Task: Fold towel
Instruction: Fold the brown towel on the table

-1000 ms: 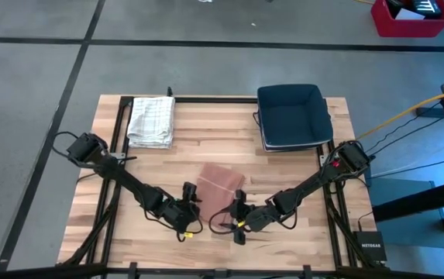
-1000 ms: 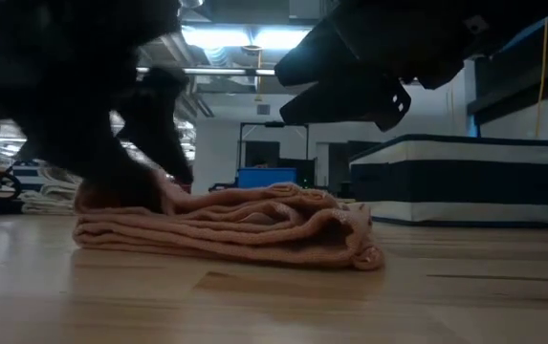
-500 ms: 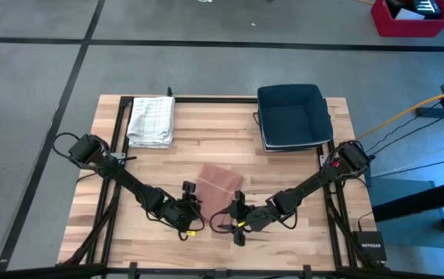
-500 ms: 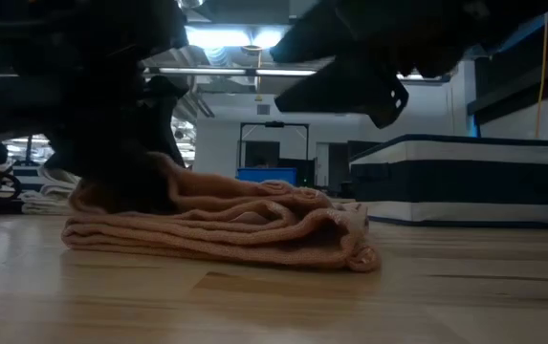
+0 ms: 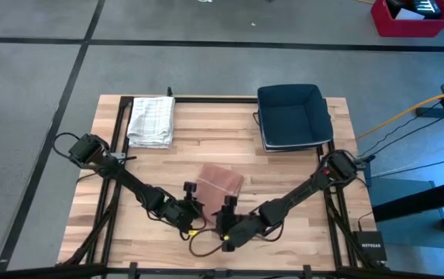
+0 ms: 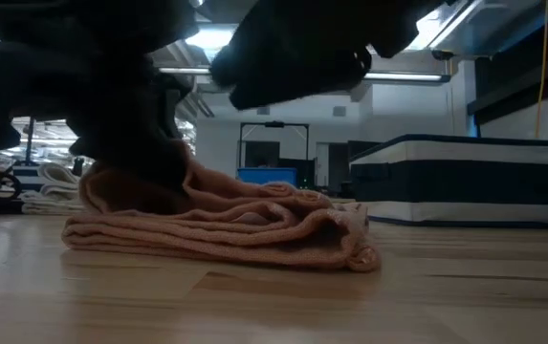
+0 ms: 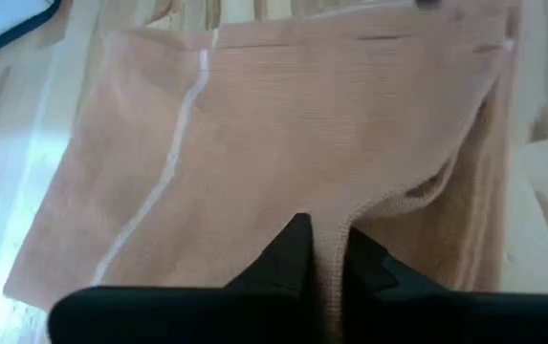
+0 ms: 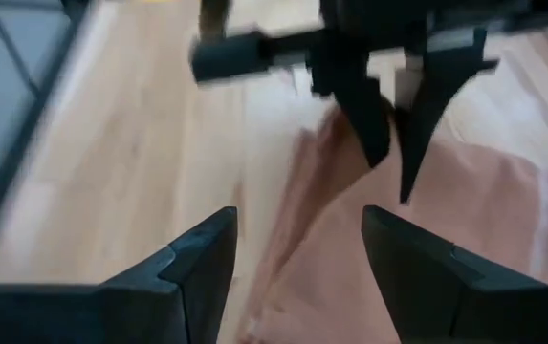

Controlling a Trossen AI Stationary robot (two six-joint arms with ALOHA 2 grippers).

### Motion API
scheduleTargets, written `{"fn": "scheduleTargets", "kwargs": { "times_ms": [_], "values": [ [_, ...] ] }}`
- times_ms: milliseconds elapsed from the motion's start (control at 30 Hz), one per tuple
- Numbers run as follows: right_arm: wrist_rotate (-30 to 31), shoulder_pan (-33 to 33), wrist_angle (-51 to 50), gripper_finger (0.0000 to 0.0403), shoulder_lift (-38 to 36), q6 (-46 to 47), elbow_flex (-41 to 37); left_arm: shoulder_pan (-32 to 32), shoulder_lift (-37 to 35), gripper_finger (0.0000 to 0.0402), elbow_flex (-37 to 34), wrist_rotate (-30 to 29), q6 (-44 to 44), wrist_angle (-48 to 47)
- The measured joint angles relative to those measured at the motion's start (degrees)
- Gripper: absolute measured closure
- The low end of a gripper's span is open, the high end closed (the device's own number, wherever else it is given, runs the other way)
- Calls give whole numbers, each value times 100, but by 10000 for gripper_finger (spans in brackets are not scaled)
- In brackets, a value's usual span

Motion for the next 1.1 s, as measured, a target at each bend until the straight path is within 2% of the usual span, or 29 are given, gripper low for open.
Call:
{"fn": "scheduleTargets", "kwargs": {
  "times_ms": [133, 300, 400, 700, 833, 1100],
  "values": [
    [315, 0, -689, 173, 295, 230, 419, 77, 0, 396, 2, 0, -102, 103],
    [569, -16, -606, 173, 562, 718, 565, 136, 0, 394, 7, 0, -317, 117],
    [578, -16, -606, 173, 743, 739, 646, 136, 0, 391, 7, 0, -403, 122],
    [1109, -127, -967, 173, 942, 900, 838, 130, 0, 390, 7, 0, -437, 116],
    [972, -134, -1113, 173, 942, 897, 860, 130, 0, 390, 7, 0, -441, 116],
    [713, -118, -793, 173, 942, 866, 867, 130, 0, 390, 7, 0, -463, 116]
  ]
}}
